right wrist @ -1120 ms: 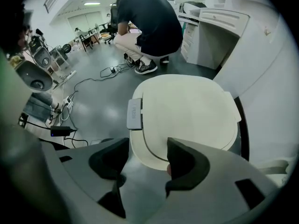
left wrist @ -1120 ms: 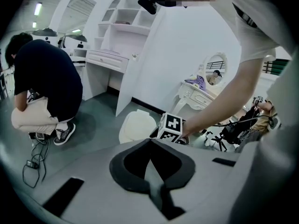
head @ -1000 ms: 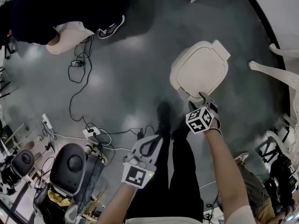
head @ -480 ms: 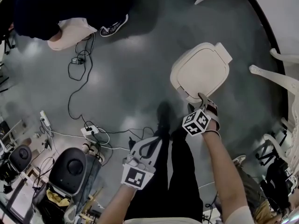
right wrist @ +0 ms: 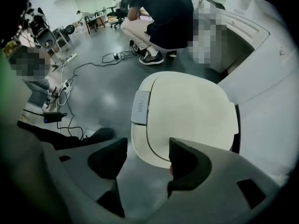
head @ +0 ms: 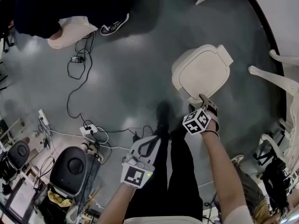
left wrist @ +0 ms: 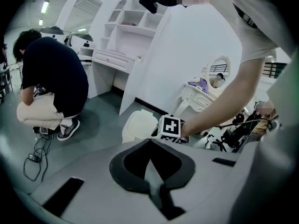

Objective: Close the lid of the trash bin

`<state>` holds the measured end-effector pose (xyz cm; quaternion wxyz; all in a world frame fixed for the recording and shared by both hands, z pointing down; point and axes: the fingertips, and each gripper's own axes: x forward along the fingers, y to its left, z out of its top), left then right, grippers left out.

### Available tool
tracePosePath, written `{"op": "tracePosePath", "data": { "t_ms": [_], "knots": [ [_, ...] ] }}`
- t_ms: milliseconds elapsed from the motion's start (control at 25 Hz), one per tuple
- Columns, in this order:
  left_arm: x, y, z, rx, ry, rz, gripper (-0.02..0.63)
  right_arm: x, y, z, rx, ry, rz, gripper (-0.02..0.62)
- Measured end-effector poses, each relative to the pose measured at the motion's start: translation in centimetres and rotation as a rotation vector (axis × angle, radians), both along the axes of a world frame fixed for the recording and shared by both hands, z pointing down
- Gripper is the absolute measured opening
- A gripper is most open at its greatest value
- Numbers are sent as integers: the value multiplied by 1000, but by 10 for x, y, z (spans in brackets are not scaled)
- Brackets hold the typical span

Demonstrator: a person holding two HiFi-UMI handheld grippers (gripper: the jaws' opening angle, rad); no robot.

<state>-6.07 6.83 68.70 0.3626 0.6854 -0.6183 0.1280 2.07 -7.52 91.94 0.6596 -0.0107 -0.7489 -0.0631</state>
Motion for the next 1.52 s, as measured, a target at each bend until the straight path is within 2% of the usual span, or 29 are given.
{"op": "tracePosePath", "data": {
  "t_ms": [160, 280, 320, 600, 800, 1080, 1320, 1520],
  "knots": [
    [-4, -6, -23, 31, -4, -13, 12, -6, -2, -38, -45, -93, 60, 283],
    [-5, -8, -45, 53, -10, -20, 12, -10, -2, -90, -74, -208, 133, 235],
    [-3, -9, -54, 56, -12, -18, 12, -9, -3, -109, -75, -244, 153, 210],
    [17, -24, -124, 97, -37, -21, 12, 12, -24, -240, -35, -437, 232, 141],
    [57, -17, -177, 128, -38, -81, 12, 51, -18, -334, -48, -571, 291, 101],
    [125, 6, -248, 161, -37, -105, 12, 118, 0, -454, -80, -727, 338, 42],
    [183, 36, -316, 196, -28, -120, 12, 182, 24, -538, -113, -807, 352, 12],
    [208, 57, -370, 231, -26, -101, 12, 219, 47, -593, -135, -852, 365, 12]
  ]
}}
